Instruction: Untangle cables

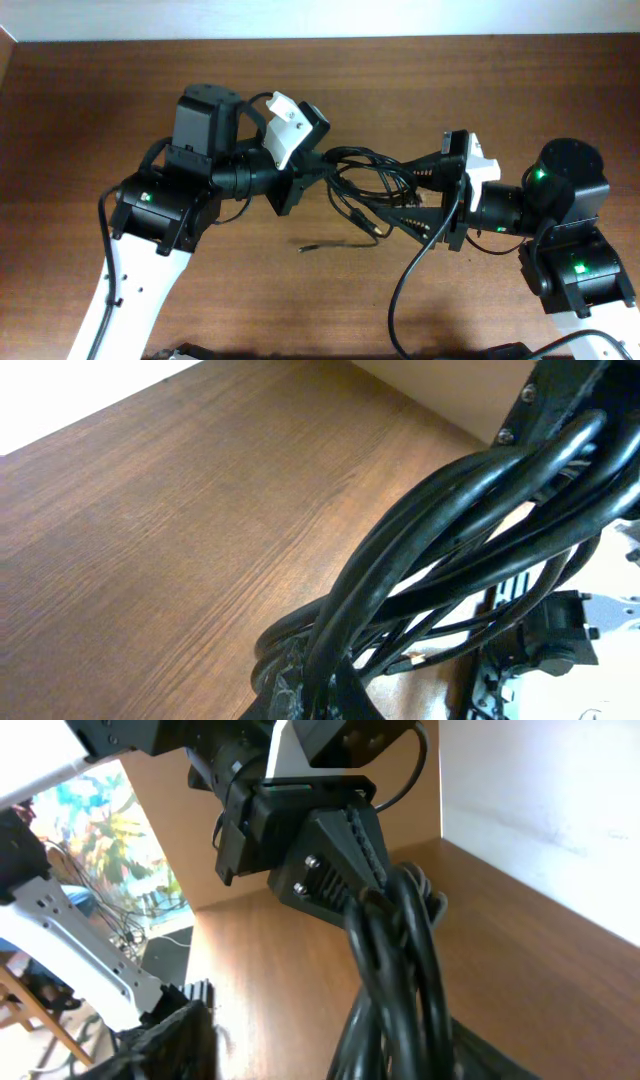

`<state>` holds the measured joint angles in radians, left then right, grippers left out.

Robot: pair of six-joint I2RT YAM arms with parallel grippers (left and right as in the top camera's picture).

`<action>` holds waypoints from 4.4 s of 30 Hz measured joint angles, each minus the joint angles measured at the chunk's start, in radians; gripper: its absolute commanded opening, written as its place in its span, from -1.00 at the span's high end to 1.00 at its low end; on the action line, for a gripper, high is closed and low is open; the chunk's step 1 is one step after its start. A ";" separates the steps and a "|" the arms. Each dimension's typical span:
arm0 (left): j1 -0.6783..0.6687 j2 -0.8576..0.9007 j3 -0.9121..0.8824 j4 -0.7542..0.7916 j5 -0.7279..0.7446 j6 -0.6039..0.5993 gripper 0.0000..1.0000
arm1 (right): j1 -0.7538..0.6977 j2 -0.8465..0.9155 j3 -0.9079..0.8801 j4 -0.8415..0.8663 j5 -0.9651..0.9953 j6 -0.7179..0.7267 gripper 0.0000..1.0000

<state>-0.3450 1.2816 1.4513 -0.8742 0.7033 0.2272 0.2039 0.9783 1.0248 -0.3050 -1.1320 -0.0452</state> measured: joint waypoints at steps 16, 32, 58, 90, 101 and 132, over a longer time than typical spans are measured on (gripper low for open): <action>-0.001 0.002 0.000 -0.053 -0.286 -0.044 1.00 | 0.000 0.014 0.000 0.000 0.125 0.083 -0.97; -0.019 0.002 0.000 -0.053 -0.342 -0.149 1.00 | 0.000 0.014 0.000 -0.021 0.175 0.510 -0.97; -0.259 0.028 0.000 0.075 -0.404 -0.229 1.00 | 0.000 0.083 0.000 -0.043 0.099 0.520 -0.67; -0.346 0.028 0.000 0.132 -0.277 -0.234 1.00 | 0.000 0.104 0.000 -0.112 0.372 0.489 0.92; -0.350 0.028 0.000 0.077 -0.381 -0.237 1.00 | 0.000 0.096 0.000 -0.109 0.337 0.488 0.92; -0.360 0.033 0.005 -0.002 -0.712 -0.464 1.00 | 0.000 -0.132 -0.007 -0.014 0.276 0.529 0.92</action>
<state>-0.7052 1.3148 1.4567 -0.8761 -0.0086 -0.2367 0.2039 0.8459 1.0180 -0.3191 -0.8562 0.4839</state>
